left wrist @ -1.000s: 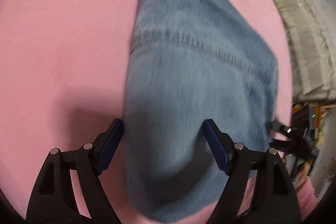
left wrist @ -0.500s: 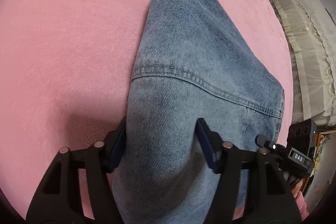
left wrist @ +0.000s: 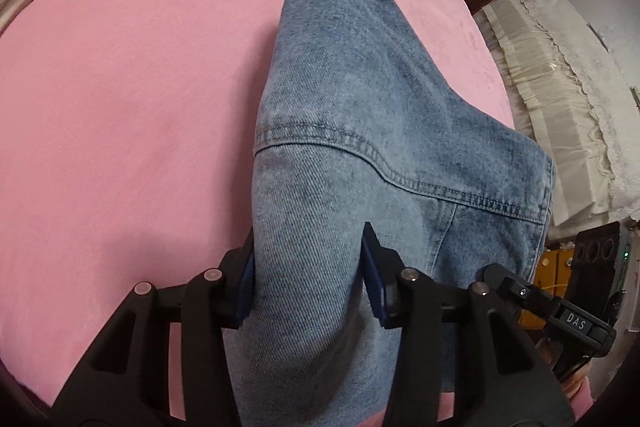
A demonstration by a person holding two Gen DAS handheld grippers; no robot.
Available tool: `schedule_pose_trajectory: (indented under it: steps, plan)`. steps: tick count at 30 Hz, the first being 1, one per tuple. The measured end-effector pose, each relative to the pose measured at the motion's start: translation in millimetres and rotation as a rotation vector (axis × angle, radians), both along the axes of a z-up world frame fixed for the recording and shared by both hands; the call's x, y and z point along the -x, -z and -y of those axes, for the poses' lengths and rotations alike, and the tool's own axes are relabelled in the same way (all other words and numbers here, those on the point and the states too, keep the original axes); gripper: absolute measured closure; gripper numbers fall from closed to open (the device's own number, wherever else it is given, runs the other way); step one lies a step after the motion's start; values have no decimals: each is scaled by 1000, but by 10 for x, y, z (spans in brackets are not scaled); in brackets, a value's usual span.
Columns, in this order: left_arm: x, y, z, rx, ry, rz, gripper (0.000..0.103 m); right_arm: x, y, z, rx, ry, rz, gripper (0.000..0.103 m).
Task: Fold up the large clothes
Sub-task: 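Grasp the folded denim bundle with both grippers at its edge, then carry the bundle with both grippers onto the clothes stack by the headboard and release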
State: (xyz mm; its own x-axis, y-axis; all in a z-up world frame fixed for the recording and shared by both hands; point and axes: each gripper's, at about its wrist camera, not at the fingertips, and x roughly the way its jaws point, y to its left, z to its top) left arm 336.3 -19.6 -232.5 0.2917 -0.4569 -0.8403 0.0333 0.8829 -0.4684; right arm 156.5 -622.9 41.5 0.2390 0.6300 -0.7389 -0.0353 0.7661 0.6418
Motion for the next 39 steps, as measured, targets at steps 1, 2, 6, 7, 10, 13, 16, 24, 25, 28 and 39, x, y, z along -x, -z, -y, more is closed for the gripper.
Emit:
schedule_pose_trajectory:
  steps: [1,2,6,7,10,13,16,24,25,28,39]
  plan:
    - [55,-7,-90,3,2,-12,61,54,-68,-43,19,-19,4,84]
    - [133,3,-233,13,-13,-35,61,119,-138,-112,41,-43,9,84]
    - [325,-4,-659,9,-24,-77,62,383,-341,-483,112,-122,12,84]
    - [364,-24,-782,4,-29,-79,62,420,-380,-550,123,-136,11,84]
    - [459,-102,-1271,-19,-34,-64,62,547,-456,-902,118,-149,-14,84]
    - [371,-203,-1939,-39,-22,-81,62,643,-564,-1321,117,-186,-14,84]
    - [167,-414,-2560,-88,-7,-46,63,619,-641,-1749,90,-153,-31,84]
    - [-611,-1578,-4205,-235,-40,176,63,219,-1168,-3067,-194,-70,60,84]
    - [-763,-1772,-4467,-263,-51,213,63,103,-1234,-3223,-234,-87,81,84]
    - [-1104,-2140,-5008,-323,-80,275,63,-251,-1411,-3666,-317,-129,150,84]
    - [-3147,-908,-6463,-368,-3,113,48,-1589,-450,-4846,-333,-117,54,84]
